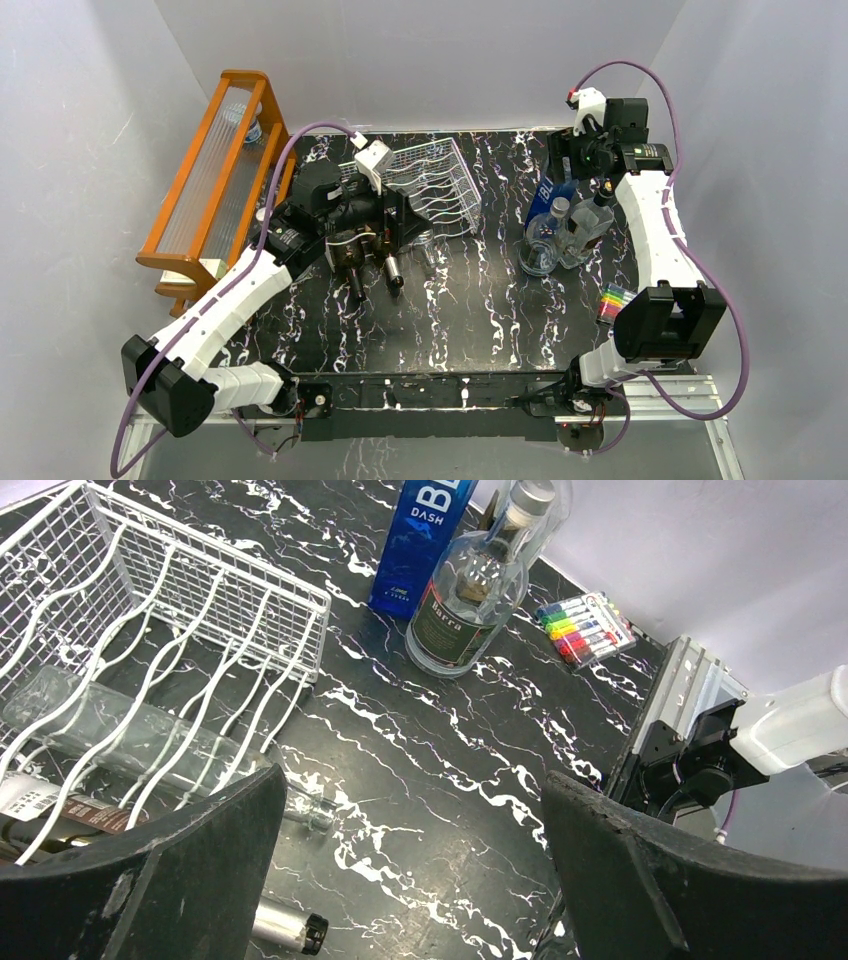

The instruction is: Put the wine bottle on the wine rack

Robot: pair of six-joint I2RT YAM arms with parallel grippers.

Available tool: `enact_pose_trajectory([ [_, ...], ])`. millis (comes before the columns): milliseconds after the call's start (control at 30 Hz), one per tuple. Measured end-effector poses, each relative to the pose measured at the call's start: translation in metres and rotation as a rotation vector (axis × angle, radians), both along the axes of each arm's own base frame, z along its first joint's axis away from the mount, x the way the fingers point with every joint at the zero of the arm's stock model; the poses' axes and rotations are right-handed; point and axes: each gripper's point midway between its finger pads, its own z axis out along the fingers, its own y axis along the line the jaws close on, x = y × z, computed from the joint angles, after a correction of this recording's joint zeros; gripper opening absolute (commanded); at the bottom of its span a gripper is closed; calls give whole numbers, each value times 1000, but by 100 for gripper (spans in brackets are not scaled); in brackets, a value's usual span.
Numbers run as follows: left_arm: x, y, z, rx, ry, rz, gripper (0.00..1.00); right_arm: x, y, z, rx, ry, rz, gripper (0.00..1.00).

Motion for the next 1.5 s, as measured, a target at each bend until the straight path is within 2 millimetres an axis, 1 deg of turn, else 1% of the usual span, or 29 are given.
enact_pose_trajectory([
  [67, 1, 0, -2, 2, 3, 0, 98, 0, 1, 0, -4, -1, 4, 63],
  [167, 1, 0, -4, 6, 8, 1, 98, 1, -1, 0, -21, -5, -1, 44],
  [233, 1, 0, -4, 6, 9, 1, 98, 2, 0, 0, -26, -9, -2, 37],
  [300, 1, 0, -4, 7, 9, 4, 98, 2, 2, 1, -30, -11, -1, 34],
  [467, 3, 1, -5, 9, 9, 12, 98, 4, 6, 2, -14, -14, -29, 31],
  [667, 6, 2, -6, 10, 15, 37, 98, 5, 9, 6, 64, -6, -116, 31],
  [833, 7, 3, -9, 12, 26, 46, 98, -2, 14, 21, 128, -22, -148, 30],
  [1000, 7, 3, -14, 16, 41, 52, 98, -14, 23, 39, 159, -27, -133, 30],
  [1067, 7, 3, -15, 15, 45, 52, 98, -20, 27, 42, 163, -25, -118, 30],
  [1133, 8, 1, -14, 9, 45, 49, 97, -28, 36, 44, 162, -17, -94, 30],
  [1200, 9, 0, -14, 4, 45, 46, 97, -34, 49, 46, 161, -15, -57, 30],
  [1300, 10, -1, -16, 5, 51, 48, 98, -47, 78, 47, 164, -7, 20, 30],
  [1400, 11, -1, -17, 5, 50, 54, 98, -62, 100, 46, 186, 17, 79, 29],
  [1500, 11, 0, -25, 14, 60, 59, 98, -76, 110, 46, 218, 52, 104, 29],
])
